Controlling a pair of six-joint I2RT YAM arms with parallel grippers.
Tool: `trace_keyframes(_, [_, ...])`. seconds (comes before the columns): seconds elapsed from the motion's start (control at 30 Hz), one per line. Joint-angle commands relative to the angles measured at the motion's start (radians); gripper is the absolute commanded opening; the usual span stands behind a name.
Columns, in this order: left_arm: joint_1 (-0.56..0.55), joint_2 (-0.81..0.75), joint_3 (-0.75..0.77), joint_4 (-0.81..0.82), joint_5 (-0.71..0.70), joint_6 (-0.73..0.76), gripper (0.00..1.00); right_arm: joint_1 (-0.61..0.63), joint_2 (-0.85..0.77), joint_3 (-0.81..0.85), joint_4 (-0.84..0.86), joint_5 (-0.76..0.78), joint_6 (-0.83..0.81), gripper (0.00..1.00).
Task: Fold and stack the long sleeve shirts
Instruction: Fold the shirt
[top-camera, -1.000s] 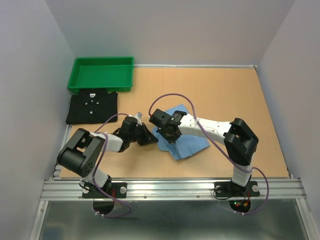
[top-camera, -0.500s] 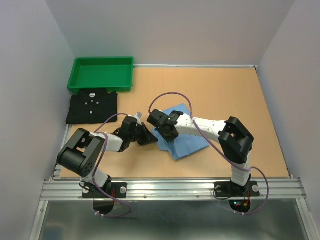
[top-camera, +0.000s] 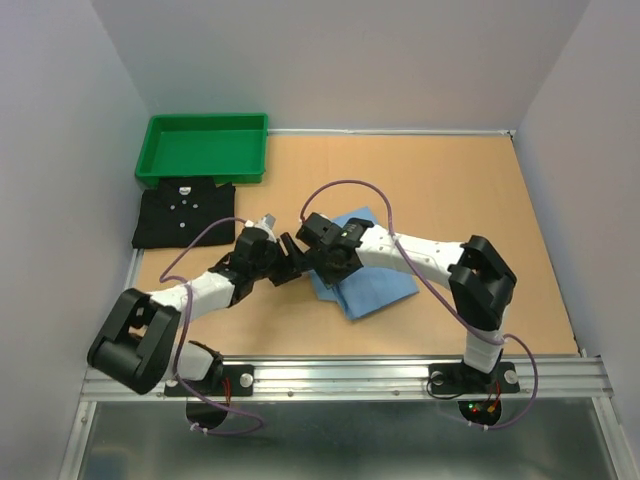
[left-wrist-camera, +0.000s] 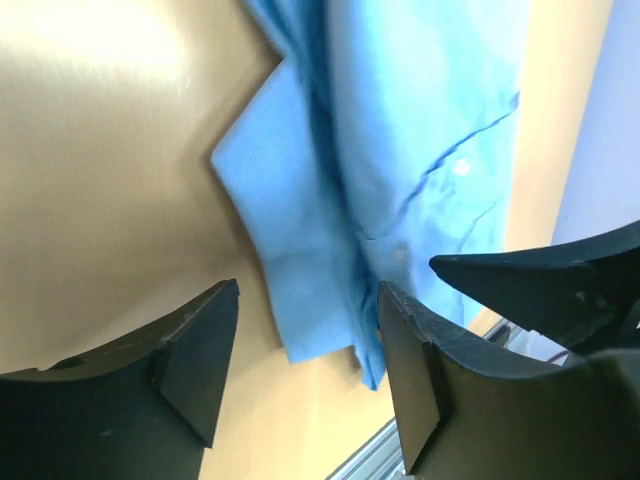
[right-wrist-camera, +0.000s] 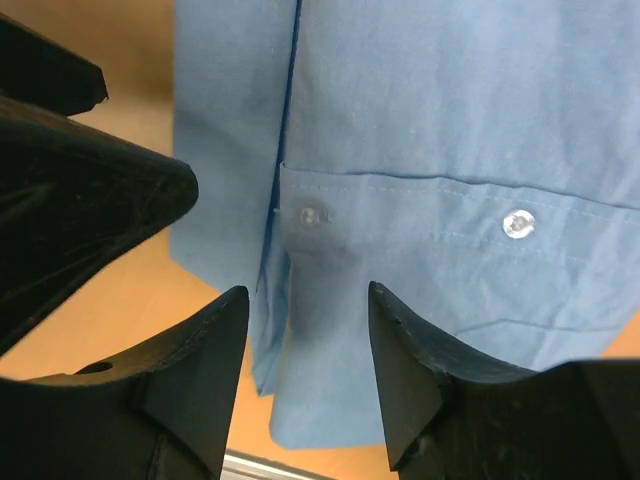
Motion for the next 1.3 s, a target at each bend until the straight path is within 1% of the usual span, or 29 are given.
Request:
trace_keyframes(0.0, [0.016, -0.139, 0.082, -0.183, -0.115, 0.061, 0.7, -0.034, -0.142, 0.074, 0.029, -0.027, 0.069, 0.58])
trace_keyframes(0.1, [0.022, -0.205, 0.13, -0.254, -0.146, 0.076, 0.7, -0.07, -0.223, 0.035, 0.046, -0.042, 0.085, 0.58])
trace_keyframes(0.13, [0.022, -0.214, 0.144, -0.267, -0.155, 0.084, 0.7, -0.083, -0.248, -0.004, 0.056, -0.052, 0.089, 0.58])
trace_keyframes(0.17, [0.022, -0.214, 0.174, -0.282, -0.158, 0.086, 0.7, -0.093, -0.301, -0.03, 0.09, -0.084, 0.099, 0.56])
trace_keyframes(0.2, [0.022, -0.213, 0.188, -0.281, -0.158, 0.087, 0.7, -0.102, -0.302, -0.056, 0.113, -0.104, 0.107, 0.55])
trace_keyframes(0.23, [0.022, -0.208, 0.202, -0.281, -0.153, 0.086, 0.69, -0.123, -0.36, -0.121, 0.137, -0.127, 0.115, 0.54])
trace_keyframes(0.27, [0.022, -0.19, 0.217, -0.268, -0.149, 0.086, 0.67, -0.136, -0.392, -0.156, 0.194, -0.183, 0.13, 0.52])
trace_keyframes(0.3, [0.021, -0.176, 0.251, -0.259, -0.141, 0.086, 0.66, -0.148, -0.42, -0.189, 0.223, -0.213, 0.141, 0.47])
trace_keyframes(0.33, [0.013, -0.141, 0.289, -0.236, -0.118, 0.084, 0.63, -0.171, -0.476, -0.261, 0.283, -0.28, 0.16, 0.45])
trace_keyframes(0.37, [0.007, -0.119, 0.289, -0.236, -0.103, 0.081, 0.61, -0.18, -0.5, -0.292, 0.283, -0.309, 0.168, 0.45])
trace_keyframes(0.4, [0.001, -0.074, 0.33, -0.215, -0.077, 0.08, 0.59, -0.194, -0.544, -0.329, 0.343, -0.353, 0.187, 0.44])
trace_keyframes(0.43, [-0.01, -0.049, 0.355, -0.205, -0.067, 0.077, 0.58, -0.2, -0.563, -0.36, 0.374, -0.354, 0.187, 0.44])
trace_keyframes(0.47, [-0.036, -0.026, 0.377, -0.195, -0.066, 0.078, 0.54, -0.206, -0.578, -0.427, 0.43, -0.396, 0.205, 0.43])
trace_keyframes(0.53, [-0.056, 0.025, 0.438, -0.169, -0.069, 0.08, 0.49, -0.223, -0.609, -0.488, 0.492, -0.434, 0.225, 0.41])
trace_keyframes(0.57, [-0.064, 0.075, 0.453, -0.161, -0.066, 0.08, 0.42, -0.229, -0.632, -0.525, 0.527, -0.475, 0.252, 0.4])
trace_keyframes(0.6, [-0.068, 0.1, 0.467, -0.15, -0.061, 0.078, 0.4, -0.232, -0.639, -0.557, 0.603, -0.502, 0.268, 0.39])
trace_keyframes(0.63, [-0.07, 0.124, 0.483, -0.129, -0.054, 0.067, 0.36, -0.235, -0.644, -0.617, 0.639, -0.527, 0.283, 0.39])
trace_keyframes(0.67, [-0.07, 0.17, 0.487, -0.118, -0.048, 0.063, 0.34, -0.239, -0.646, -0.64, 0.667, -0.564, 0.309, 0.38])
trace_keyframes(0.7, [-0.07, 0.193, 0.492, -0.095, -0.046, 0.06, 0.3, -0.239, -0.646, -0.662, 0.72, -0.579, 0.32, 0.37])
trace_keyframes(0.77, [-0.07, 0.255, 0.495, -0.087, -0.046, 0.058, 0.24, -0.24, -0.643, -0.735, 0.769, -0.59, 0.339, 0.36])
trace_keyframes(0.8, [-0.07, 0.275, 0.493, -0.078, -0.049, 0.06, 0.24, -0.24, -0.632, -0.765, 0.814, -0.605, 0.352, 0.34])
trace_keyframes(0.9, [-0.07, 0.335, 0.478, -0.064, -0.061, 0.064, 0.23, -0.242, -0.597, -0.848, 0.895, -0.642, 0.366, 0.31])
trace_keyframes(0.97, [-0.067, 0.367, 0.469, -0.055, -0.08, 0.07, 0.23, -0.242, -0.551, -0.912, 0.947, -0.688, 0.381, 0.3])
trace_keyframes(1.03, [-0.061, 0.388, 0.457, -0.044, -0.095, 0.073, 0.22, -0.242, -0.523, -0.958, 1.036, -0.716, 0.397, 0.3])
trace_keyframes(1.17, [-0.032, 0.46, 0.449, -0.034, -0.107, 0.083, 0.21, -0.242, -0.404, -1.062, 1.2, -0.782, 0.434, 0.28])
trace_keyframes(1.27, [-0.018, 0.497, 0.454, -0.035, -0.11, 0.092, 0.21, -0.242, -0.354, -1.084, 1.242, -0.793, 0.437, 0.28])
